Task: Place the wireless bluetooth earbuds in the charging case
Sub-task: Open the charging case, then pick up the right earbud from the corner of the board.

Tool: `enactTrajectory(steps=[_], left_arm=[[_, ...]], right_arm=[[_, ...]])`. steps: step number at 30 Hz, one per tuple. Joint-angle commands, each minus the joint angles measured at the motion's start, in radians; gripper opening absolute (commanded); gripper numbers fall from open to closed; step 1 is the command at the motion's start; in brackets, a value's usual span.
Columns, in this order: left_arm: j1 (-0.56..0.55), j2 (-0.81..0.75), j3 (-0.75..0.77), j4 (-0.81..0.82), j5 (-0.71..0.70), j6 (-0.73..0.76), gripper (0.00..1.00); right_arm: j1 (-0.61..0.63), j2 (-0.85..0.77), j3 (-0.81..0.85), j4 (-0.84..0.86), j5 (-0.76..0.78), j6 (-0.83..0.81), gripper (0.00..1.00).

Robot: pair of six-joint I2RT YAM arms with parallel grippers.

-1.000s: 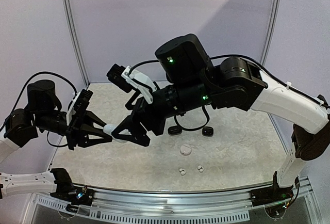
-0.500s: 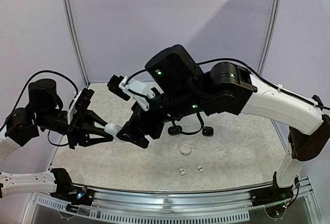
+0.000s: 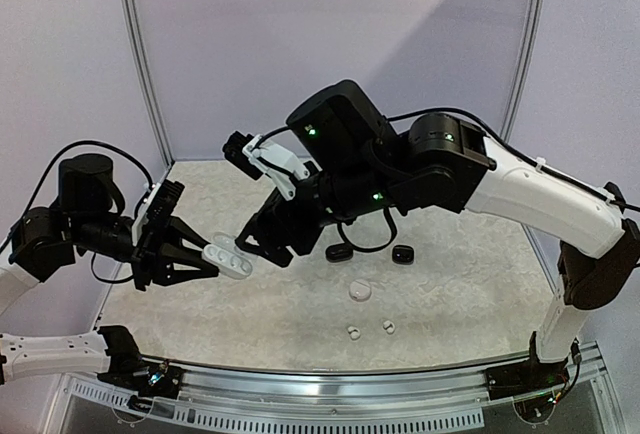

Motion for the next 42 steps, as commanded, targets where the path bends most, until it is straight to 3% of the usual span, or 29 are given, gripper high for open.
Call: enactTrajectory(steps=[1, 8, 17, 27, 29, 33, 36, 42], left_arm=[[-0.007, -0.014, 0.027, 0.020, 0.043, 0.000, 0.00], [-0.005, -0.053, -0.026, 0.119, 0.023, -0.105, 0.00], [0.025, -0.078, -0.191, 0.390, -0.010, -0.503, 0.00], [0.067, -0.080, -0.250, 0.452, 0.004, -0.571, 0.00], [0.075, -0.084, -0.252, 0.453, 0.001, -0.569, 0.00], [0.083, -0.091, -0.254, 0.452, 0.005, -0.541, 0.00], [0.085, -0.097, -0.247, 0.435, 0.008, -0.510, 0.00], [0.085, -0.111, -0.233, 0.397, 0.026, -0.452, 0.00]], right_arm=[[-0.018, 0.019, 0.019, -0.018, 0.023, 0.024, 0.82], [-0.021, 0.025, 0.027, -0.027, 0.005, 0.034, 0.82], [-0.035, 0.030, 0.049, -0.009, -0.089, 0.064, 0.86], [-0.082, -0.026, 0.042, 0.070, -0.142, 0.135, 0.87], [-0.118, -0.053, 0.009, 0.067, -0.117, 0.192, 0.83], [-0.209, -0.133, -0.149, -0.053, 0.043, 0.433, 0.60], [-0.264, -0.199, -0.318, -0.173, 0.111, 0.595, 0.49], [-0.289, -0.323, -0.683, -0.300, 0.124, 0.773, 0.40]])
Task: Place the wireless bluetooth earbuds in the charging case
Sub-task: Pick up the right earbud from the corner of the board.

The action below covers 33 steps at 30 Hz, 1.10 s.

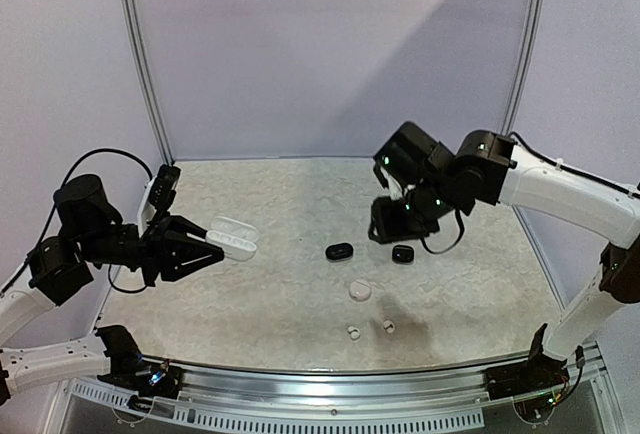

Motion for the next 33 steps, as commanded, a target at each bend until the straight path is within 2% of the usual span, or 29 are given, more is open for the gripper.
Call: enactTrajectory(steps=[1, 3, 7, 16, 21, 33], left_arm=[[0.011, -0.012, 0.009, -0.019, 0.029, 0.056, 0.00], [0.011, -0.012, 0.008, -0.017, 0.034, 0.054, 0.00], [0.011, -0.013, 0.007, -0.012, 0.043, 0.055, 0.00], [0.011, -0.023, 0.012, -0.024, 0.047, 0.067, 0.00], [0.011, -0.025, 0.020, -0.036, 0.047, 0.078, 0.00], [0.011, -0.026, 0.017, -0.027, 0.047, 0.081, 0.00]], right_arm=[[0.007, -0.074, -0.244, -0.134, 0.013, 0.198, 0.38], [0.007, -0.094, -0.347, -0.074, -0.040, 0.198, 0.33], [0.006, -0.082, -0.462, 0.044, -0.123, 0.155, 0.31], [0.005, 0.034, -0.505, 0.168, -0.232, 0.055, 0.31], [0.006, 0.106, -0.495, 0.152, -0.226, 0.046, 0.29], [-0.009, 0.091, -0.549, 0.197, -0.207, 0.073, 0.22]])
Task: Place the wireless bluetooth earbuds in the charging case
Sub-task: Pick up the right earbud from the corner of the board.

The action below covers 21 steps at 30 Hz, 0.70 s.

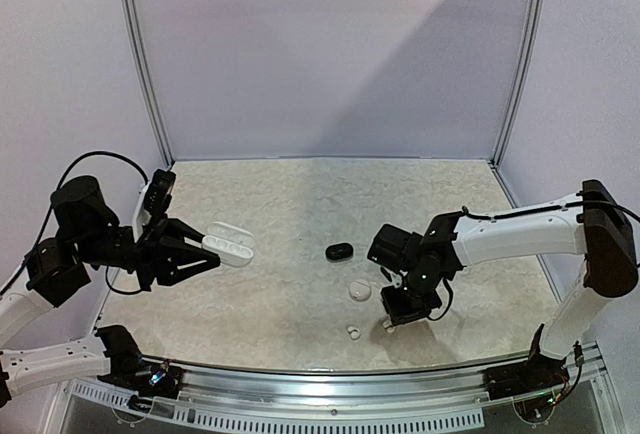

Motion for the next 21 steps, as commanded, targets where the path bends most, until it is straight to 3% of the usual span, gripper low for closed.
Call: enactTrajectory(steps=[1, 21], left_arm=[[0.011, -0.005, 0.017, -0.004, 0.006, 0.014, 0.00], [0.011, -0.010, 0.030, -0.042, 0.002, 0.052, 0.00]], right_arm=[[-0.013, 0.002, -0.026, 0.035, 0.004, 0.000, 0.21], [-0.017, 0.076, -0.011, 0.094, -0.052, -0.036, 0.20]])
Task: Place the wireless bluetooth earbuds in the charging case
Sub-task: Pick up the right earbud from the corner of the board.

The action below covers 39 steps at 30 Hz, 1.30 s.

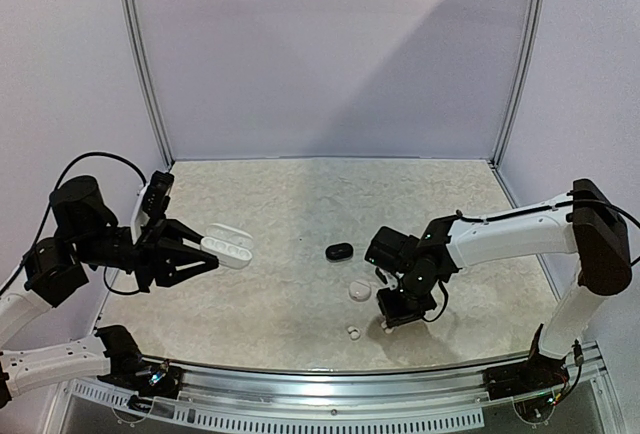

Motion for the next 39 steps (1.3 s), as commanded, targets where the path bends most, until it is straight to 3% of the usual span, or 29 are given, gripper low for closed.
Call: enactTrajectory(steps=[1, 12, 19, 28, 39], left_arm=[[0.011, -0.005, 0.022, -0.015, 0.002, 0.017, 0.00], [0.011, -0.005, 0.024, -0.024, 0.000, 0.027, 0.00], [0.011, -0.007, 0.024, -0.025, 0.002, 0.032, 0.00], [0.011, -0.006, 0.024, -0.025, 0.011, 0.037, 0.00], [0.011, 0.000, 0.026, -0.031, 0.011, 0.042, 0.00]], right_arm=[[-0.008, 0.041, 0.004, 0.024, -0.024, -0.010, 0.21], [-0.008, 0.045, 0.000, 0.073, -0.071, -0.008, 0.07], [-0.007, 0.054, -0.005, 0.070, -0.080, 0.006, 0.12], [-0.006, 0.075, 0.085, -0.080, 0.022, -0.002, 0.24], [-0.008, 0.008, 0.159, -0.100, 0.019, -0.031, 0.22]])
